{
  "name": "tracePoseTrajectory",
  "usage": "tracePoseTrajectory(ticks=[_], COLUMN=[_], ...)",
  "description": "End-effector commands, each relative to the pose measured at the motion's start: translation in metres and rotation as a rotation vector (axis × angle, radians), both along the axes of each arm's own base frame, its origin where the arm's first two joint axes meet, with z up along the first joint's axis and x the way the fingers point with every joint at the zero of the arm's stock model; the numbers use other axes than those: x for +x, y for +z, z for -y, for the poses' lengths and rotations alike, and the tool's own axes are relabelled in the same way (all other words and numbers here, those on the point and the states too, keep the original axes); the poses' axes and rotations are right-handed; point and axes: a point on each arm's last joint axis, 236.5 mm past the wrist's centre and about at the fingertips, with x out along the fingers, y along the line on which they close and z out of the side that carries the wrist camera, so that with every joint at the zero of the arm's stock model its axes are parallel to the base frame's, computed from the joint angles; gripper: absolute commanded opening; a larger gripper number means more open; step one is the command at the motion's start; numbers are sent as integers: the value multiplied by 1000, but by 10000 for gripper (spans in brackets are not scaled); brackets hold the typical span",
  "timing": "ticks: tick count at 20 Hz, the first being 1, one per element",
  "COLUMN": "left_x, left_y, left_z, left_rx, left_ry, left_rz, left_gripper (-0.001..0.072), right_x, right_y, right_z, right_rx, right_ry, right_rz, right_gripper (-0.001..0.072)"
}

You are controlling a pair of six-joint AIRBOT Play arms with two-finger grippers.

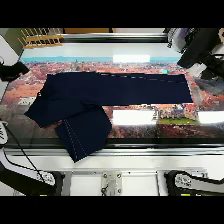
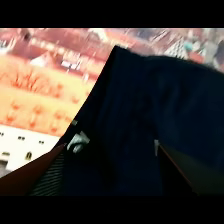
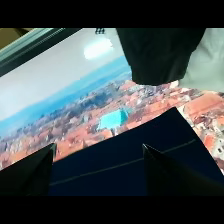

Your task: Fold the clothes and pants, and hang the long-sleeved shirts on hangers.

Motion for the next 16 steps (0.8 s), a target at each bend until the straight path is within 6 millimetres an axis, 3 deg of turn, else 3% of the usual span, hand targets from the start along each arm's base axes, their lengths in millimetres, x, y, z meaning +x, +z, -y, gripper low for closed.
tracePoseTrajectory(ticks=[1,4,7,9,11,13,16], left_x=[-94,-159,-196,-212,-215,-202,-184], left_y=[-46,-88,-119,-138,-152,-158,-165], left_z=[-17,-25,-29,-30,-27,-10,2], left_rx=[-89,-138,-186,-206,-215,-280,-381], left_ry=[121,224,300,335,340,283,300], left_rz=[-219,-305,-351,-372,-377,-337,-284], left_gripper=[583,584,583,584,583,583,583], right_x=[-55,-103,-137,-148,-151,-151,-152], right_y=[-8,-37,-62,-68,-66,-61,-57], right_z=[-52,-100,-149,-181,-211,-235,-255], right_rx=[-42,-2,23,23,18,13,5], right_ry=[167,276,405,491,563,612,652], right_rz=[-122,-235,-330,-362,-352,-326,-302], right_gripper=[588,588,588,588,588,588,588])
